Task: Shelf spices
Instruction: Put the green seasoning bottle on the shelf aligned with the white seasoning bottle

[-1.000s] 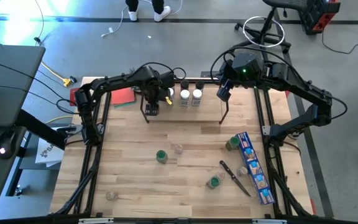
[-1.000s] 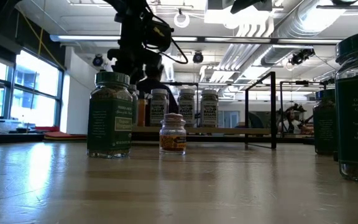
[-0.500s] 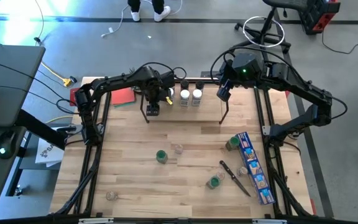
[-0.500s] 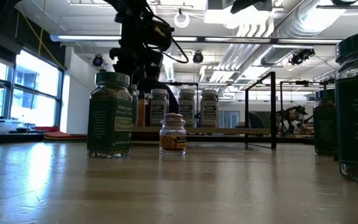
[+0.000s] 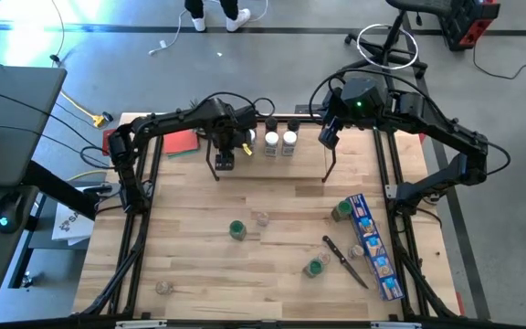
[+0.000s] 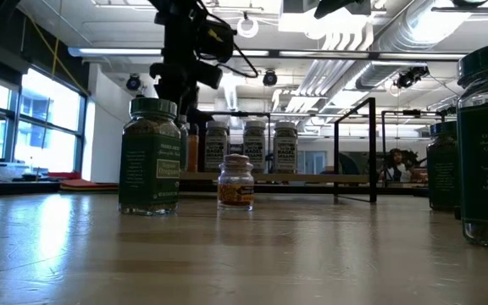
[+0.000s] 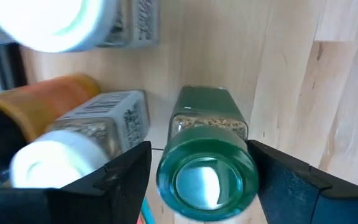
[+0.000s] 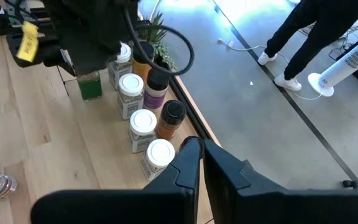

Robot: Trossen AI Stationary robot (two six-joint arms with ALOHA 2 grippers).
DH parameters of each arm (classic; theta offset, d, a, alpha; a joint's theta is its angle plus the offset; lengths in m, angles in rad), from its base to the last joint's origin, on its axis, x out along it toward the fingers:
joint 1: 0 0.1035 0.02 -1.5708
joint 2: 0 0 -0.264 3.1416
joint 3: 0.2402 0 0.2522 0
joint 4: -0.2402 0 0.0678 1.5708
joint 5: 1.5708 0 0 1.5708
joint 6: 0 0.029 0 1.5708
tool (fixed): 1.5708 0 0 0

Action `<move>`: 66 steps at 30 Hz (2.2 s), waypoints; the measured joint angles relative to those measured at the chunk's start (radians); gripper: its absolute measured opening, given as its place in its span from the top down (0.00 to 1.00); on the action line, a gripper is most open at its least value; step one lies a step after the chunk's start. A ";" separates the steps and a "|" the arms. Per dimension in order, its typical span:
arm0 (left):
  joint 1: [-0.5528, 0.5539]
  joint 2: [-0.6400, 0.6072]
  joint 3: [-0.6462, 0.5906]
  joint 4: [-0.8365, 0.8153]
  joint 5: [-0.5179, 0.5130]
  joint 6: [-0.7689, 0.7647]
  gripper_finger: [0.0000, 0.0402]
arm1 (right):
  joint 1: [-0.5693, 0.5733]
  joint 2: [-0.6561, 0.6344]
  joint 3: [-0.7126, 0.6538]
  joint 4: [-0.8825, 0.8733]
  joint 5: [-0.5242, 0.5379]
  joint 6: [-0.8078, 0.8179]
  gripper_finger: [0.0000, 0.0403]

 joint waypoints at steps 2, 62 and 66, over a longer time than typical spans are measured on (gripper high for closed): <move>-0.004 -0.018 0.000 0.011 -0.009 -0.014 0.36 | 0.000 0.000 0.000 0.002 0.000 0.000 0.97; -0.437 -0.484 -0.043 0.002 -0.249 -0.753 0.36 | 0.390 0.086 0.000 -0.544 -0.423 0.071 0.22; -0.494 -0.506 -0.043 -0.037 -0.316 -0.757 0.36 | 0.401 0.121 -0.009 -0.545 -0.405 0.077 0.20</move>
